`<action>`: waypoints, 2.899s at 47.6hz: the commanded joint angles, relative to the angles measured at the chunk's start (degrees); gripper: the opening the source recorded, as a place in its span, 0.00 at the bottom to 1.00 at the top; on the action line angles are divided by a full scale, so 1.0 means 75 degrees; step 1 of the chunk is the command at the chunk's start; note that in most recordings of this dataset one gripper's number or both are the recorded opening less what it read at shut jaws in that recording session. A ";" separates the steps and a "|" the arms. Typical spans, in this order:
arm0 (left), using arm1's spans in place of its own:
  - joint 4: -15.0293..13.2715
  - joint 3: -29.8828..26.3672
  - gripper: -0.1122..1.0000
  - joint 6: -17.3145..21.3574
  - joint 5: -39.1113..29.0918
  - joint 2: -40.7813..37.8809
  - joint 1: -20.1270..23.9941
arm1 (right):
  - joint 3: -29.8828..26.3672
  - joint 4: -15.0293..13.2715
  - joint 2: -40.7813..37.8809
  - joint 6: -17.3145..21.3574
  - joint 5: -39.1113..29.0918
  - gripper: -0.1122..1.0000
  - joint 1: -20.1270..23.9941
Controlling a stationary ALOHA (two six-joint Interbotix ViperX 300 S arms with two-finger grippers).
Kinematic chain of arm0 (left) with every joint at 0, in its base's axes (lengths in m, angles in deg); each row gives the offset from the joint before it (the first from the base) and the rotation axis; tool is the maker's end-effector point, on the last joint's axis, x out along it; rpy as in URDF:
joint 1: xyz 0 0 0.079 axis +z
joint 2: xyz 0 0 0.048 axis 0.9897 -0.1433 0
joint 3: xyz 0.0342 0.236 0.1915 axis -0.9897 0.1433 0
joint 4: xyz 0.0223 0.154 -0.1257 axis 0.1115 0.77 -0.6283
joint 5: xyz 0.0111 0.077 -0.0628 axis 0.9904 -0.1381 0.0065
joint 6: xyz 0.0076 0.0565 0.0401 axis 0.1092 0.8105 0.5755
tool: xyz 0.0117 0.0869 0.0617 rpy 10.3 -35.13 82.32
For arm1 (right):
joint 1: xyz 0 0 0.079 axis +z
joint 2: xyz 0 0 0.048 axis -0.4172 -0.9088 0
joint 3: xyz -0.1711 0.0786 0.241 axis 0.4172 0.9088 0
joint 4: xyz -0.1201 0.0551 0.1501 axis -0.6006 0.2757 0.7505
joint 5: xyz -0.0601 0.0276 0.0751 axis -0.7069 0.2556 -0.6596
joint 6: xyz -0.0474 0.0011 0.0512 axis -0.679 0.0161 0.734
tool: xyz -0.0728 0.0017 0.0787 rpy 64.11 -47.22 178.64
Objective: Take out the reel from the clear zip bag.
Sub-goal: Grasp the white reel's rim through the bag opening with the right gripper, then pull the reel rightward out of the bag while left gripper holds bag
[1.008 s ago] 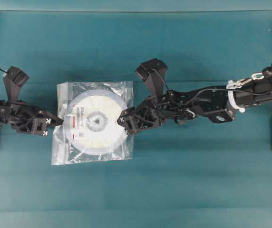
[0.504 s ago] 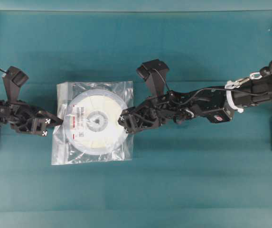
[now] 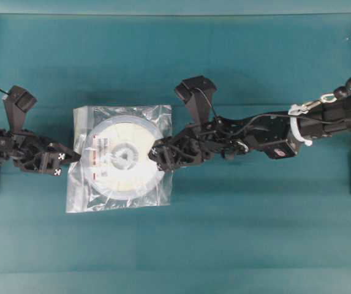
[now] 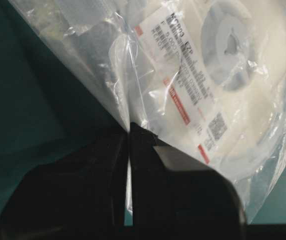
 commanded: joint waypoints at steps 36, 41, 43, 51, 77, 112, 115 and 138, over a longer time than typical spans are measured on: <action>0.0023 -0.0012 0.10 0.0023 -0.0023 -0.0012 -0.0012 | -0.0012 0.0012 0.0047 0.0059 0.0094 0.14 0.0059; 0.0023 -0.0012 0.10 0.0023 -0.0023 -0.0012 -0.0012 | 0.0070 0.0012 0.0094 0.0059 0.0094 0.14 0.0070; 0.0023 -0.0012 0.10 0.0023 -0.0023 -0.0012 -0.0012 | 0.0094 0.0012 0.0105 0.0059 0.0094 0.14 0.0059; 0.0023 -0.0012 0.10 0.0023 -0.0023 -0.0012 -0.0012 | 0.0152 0.0012 0.0164 0.0059 0.0059 0.14 0.0047; 0.0023 0.0000 0.10 0.0023 -0.0035 -0.0012 -0.0012 | 0.1582 0.0023 0.1230 0.0070 0.0105 0.14 -0.0094; 0.0035 0.0000 0.10 0.0047 -0.0129 -0.0012 -0.0012 | 0.2707 0.0023 0.2062 0.0082 -0.0164 0.14 -0.0094; 0.0035 0.0000 0.10 0.0047 -0.0129 -0.0012 -0.0012 | 0.2777 0.0023 0.2133 0.0082 -0.0199 0.14 -0.0094; 0.0035 -0.0023 0.10 0.0188 -0.0223 -0.0012 -0.0012 | 0.3375 0.0023 0.2730 0.0117 -0.0281 0.14 -0.0094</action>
